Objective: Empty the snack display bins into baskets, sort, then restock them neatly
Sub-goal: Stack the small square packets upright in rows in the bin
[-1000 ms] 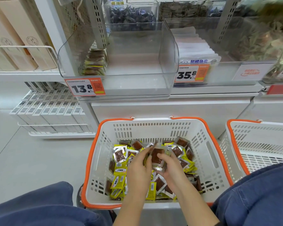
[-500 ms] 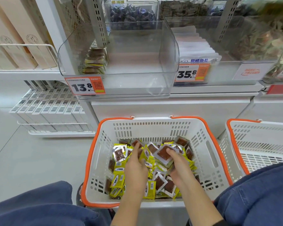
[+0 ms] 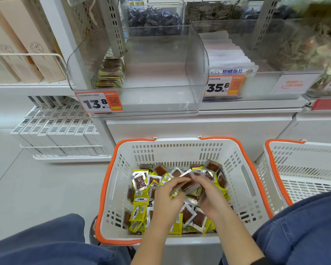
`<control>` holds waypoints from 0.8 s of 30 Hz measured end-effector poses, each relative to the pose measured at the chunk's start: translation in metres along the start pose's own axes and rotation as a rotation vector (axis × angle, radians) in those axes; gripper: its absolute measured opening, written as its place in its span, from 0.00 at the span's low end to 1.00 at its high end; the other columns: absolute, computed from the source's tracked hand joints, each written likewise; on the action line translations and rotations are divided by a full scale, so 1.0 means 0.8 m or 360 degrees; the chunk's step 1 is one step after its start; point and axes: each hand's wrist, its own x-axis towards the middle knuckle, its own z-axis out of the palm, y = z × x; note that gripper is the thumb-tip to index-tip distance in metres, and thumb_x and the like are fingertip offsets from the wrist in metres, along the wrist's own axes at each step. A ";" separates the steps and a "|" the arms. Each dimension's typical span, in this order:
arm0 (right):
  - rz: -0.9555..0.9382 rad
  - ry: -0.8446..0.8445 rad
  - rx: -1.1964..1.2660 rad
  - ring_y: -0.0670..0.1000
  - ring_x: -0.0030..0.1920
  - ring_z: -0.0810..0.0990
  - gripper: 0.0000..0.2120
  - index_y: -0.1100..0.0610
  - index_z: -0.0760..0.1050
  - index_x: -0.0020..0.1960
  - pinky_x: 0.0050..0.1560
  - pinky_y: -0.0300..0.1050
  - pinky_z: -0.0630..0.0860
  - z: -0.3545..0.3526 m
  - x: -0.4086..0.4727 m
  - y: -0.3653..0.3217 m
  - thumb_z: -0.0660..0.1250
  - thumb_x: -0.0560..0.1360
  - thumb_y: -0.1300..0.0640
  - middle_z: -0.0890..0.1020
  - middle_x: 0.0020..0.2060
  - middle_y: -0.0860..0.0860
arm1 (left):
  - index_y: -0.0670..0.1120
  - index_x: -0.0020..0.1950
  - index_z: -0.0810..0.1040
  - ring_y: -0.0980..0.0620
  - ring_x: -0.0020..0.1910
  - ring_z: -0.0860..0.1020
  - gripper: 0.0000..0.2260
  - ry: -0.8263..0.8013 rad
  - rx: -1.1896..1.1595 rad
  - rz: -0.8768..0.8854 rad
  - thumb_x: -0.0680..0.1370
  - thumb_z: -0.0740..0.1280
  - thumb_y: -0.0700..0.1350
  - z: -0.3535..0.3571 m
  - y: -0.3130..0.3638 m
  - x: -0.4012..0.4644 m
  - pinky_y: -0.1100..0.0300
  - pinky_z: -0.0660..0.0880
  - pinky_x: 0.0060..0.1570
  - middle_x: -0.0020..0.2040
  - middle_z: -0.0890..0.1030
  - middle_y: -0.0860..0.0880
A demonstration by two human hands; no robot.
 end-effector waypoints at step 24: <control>0.0004 -0.0009 -0.0025 0.56 0.50 0.79 0.11 0.62 0.74 0.57 0.43 0.49 0.75 0.017 -0.001 0.012 0.57 0.78 0.62 0.79 0.55 0.60 | 0.42 0.46 0.79 0.49 0.40 0.77 0.04 -0.0021 -0.0973 -0.1020 0.75 0.65 0.37 -0.021 -0.007 0.025 0.56 0.72 0.43 0.40 0.80 0.46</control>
